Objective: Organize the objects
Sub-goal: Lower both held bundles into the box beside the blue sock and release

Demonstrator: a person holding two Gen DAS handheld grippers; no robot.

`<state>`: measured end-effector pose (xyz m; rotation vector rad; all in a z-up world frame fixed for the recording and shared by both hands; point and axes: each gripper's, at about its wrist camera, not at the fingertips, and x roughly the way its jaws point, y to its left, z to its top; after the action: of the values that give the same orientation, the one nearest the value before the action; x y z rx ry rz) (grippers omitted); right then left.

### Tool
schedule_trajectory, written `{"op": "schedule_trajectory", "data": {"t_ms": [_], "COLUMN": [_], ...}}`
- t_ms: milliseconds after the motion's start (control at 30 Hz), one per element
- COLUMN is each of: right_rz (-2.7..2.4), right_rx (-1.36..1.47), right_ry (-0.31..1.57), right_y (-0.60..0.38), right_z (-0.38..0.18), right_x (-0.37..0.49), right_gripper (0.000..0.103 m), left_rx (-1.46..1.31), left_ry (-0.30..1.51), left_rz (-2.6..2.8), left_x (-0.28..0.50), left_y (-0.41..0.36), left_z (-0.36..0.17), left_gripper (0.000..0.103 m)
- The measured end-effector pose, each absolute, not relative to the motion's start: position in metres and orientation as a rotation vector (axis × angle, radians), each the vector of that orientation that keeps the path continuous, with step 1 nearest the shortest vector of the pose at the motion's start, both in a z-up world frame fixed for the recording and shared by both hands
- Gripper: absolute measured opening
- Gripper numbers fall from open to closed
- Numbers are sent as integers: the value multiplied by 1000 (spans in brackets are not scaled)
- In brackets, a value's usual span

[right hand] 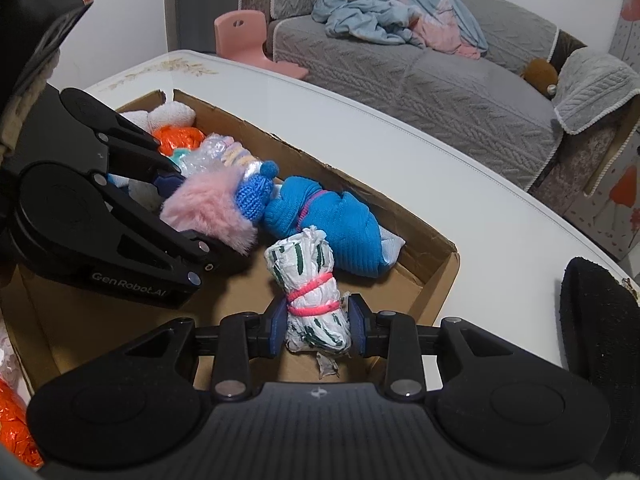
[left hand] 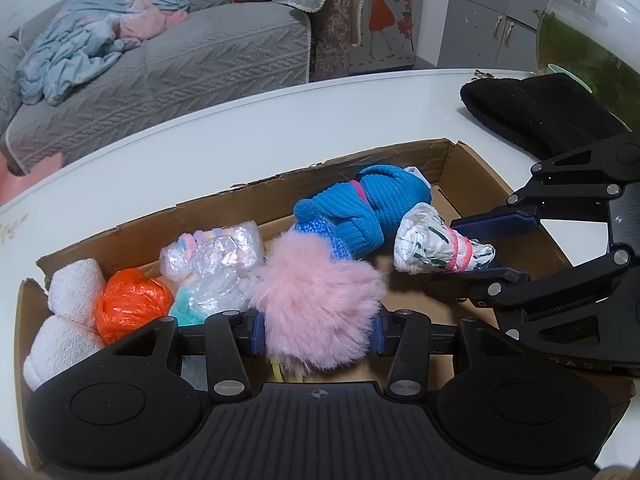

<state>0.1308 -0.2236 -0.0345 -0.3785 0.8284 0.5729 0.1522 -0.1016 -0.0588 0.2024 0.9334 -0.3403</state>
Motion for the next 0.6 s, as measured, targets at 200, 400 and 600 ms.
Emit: {"op": "schedule_trajectory", "data": {"t_ms": [200,400,600], "right_rz": [558,538,527], "right_rx": [-381,-382,-384], "right_ry": [832,824,818], "right_y": [-223,-224,-225], "right_z": [-33,-29,-25], "right_x": [132,131,131], "right_gripper": [36,40,44], "left_rx": [180,156,116], "left_ry": [956,968,999], "left_rz": [-331,-322,-312], "left_x": [154,153,152], "left_y": [-104,-103,-100], "left_z": [-60,-60,-57], "left_gripper": [68,73,76]}}
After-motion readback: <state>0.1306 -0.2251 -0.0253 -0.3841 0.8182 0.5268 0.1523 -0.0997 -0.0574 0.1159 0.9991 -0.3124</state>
